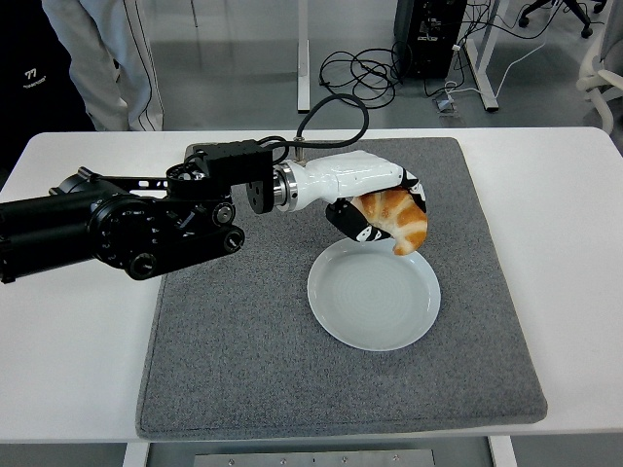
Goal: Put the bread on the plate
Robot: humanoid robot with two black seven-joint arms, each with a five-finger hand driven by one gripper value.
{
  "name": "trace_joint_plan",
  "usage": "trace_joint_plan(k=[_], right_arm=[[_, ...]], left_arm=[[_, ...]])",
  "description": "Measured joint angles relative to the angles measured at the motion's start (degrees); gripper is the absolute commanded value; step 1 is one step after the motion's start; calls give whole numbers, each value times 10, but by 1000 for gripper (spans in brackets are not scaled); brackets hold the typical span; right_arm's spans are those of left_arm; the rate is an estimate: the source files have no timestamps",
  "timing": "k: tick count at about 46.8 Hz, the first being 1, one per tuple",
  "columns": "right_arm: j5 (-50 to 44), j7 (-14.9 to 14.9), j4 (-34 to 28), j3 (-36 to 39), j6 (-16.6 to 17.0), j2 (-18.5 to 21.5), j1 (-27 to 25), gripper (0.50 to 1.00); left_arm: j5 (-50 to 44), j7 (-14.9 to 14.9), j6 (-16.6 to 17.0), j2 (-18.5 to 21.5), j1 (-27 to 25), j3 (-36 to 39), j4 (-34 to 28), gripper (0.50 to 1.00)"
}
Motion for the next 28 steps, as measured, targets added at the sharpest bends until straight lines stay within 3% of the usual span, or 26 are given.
trace_joint_plan(k=[10,28], right_arm=[[0,0,0,0,0,0,0,1000],[0,0,0,0,0,0,0,1000]], left_arm=[[5,-2,19,-25,33,4,21,500],[31,-8,59,-27,95,7,30,500]])
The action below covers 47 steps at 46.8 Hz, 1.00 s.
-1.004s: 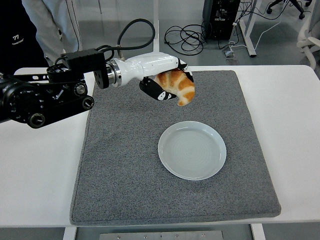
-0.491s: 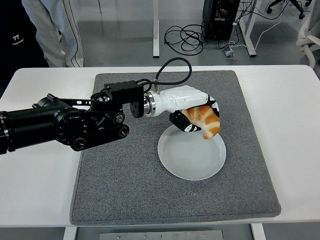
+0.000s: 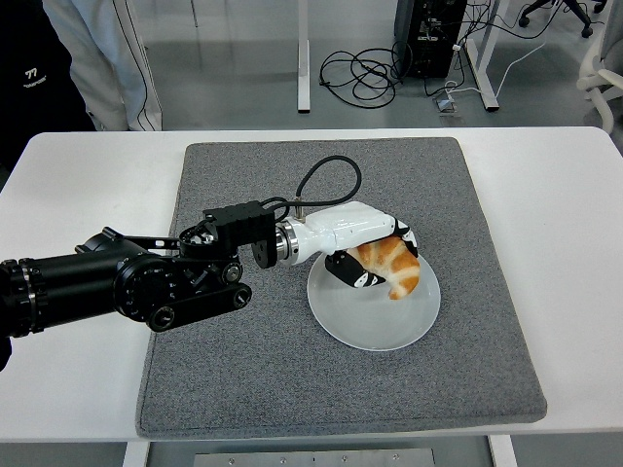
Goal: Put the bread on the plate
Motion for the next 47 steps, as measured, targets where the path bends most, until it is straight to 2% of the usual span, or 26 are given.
trace_joint_plan(k=[10,41,47], right_arm=[[0,0,0,0,0,0,1,1000],[0,0,0,0,0,0,1,1000],[0,0,0,0,0,0,1,1000]], left_arm=[[6,-1,14,-7,24,0,6,500],[10,-2,36,-9,48,0,14,500],[5,-2,36,-9,50,-1,14,570]])
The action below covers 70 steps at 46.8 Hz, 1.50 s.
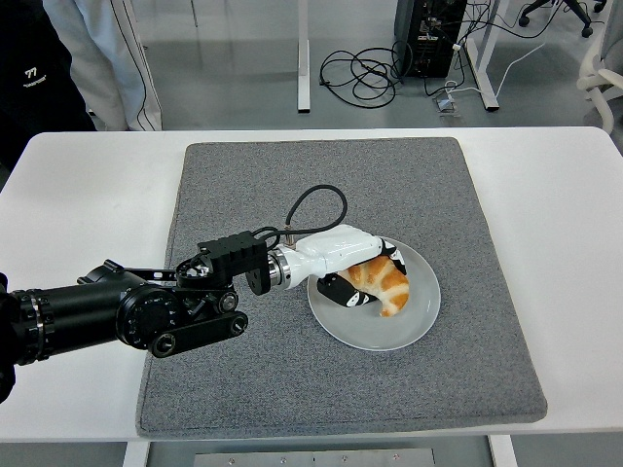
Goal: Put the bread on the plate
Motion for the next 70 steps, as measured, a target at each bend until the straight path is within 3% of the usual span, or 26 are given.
trace_joint_plan(k=[19,44,55,64,70], right_arm=[[0,0,0,0,0,0,0,1000],[0,0,0,0,0,0,0,1000],[0,0,0,0,0,0,0,1000],[0,0,0,0,0,0,0,1000],[0,0,0,0,0,0,0,1000]], left_arm=[[-4,0,1,-10,5,-3,-1,739],[-5,0,15,-10,6,-2,-8,854],[-6,0,20,-4,8,-6,-9,948],[-41,-2,20,1,5,-29,-11,969],[-106,-27,11,20,-11,-54,-12,969]])
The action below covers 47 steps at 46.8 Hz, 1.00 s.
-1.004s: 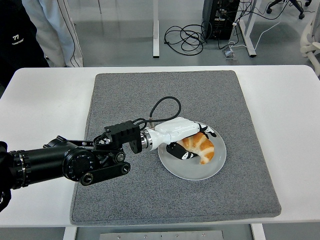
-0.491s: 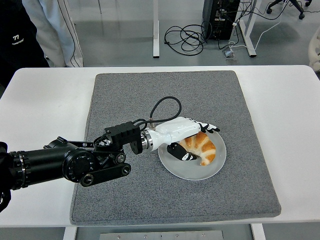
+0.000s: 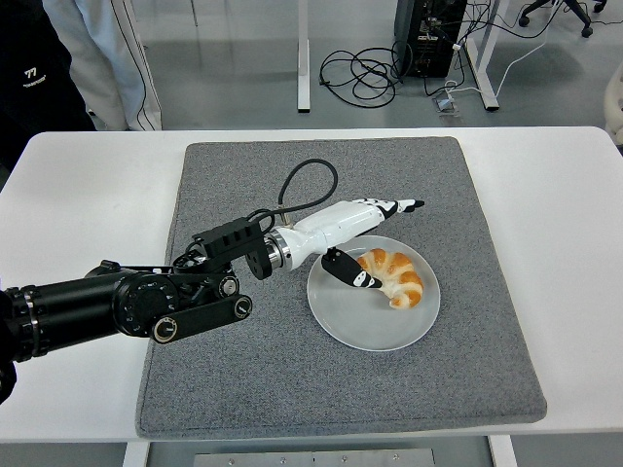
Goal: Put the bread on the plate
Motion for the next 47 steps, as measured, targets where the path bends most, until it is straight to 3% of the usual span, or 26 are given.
trace_joint_plan(k=[14,22,35,47], right_arm=[[0,0,0,0,0,0,0,1000],[0,0,0,0,0,0,0,1000],[0,0,0,0,0,0,0,1000],[0,0,0,0,0,0,0,1000]], left_arm=[[-164,-15,-57,64,-56,-46,1,969],[-223,-14,-105,100,-58,-111,2,971],[-303,-13,-144,149,-50,-166,5,971],[-402,-13,-175,177,-48,-171,13,969]])
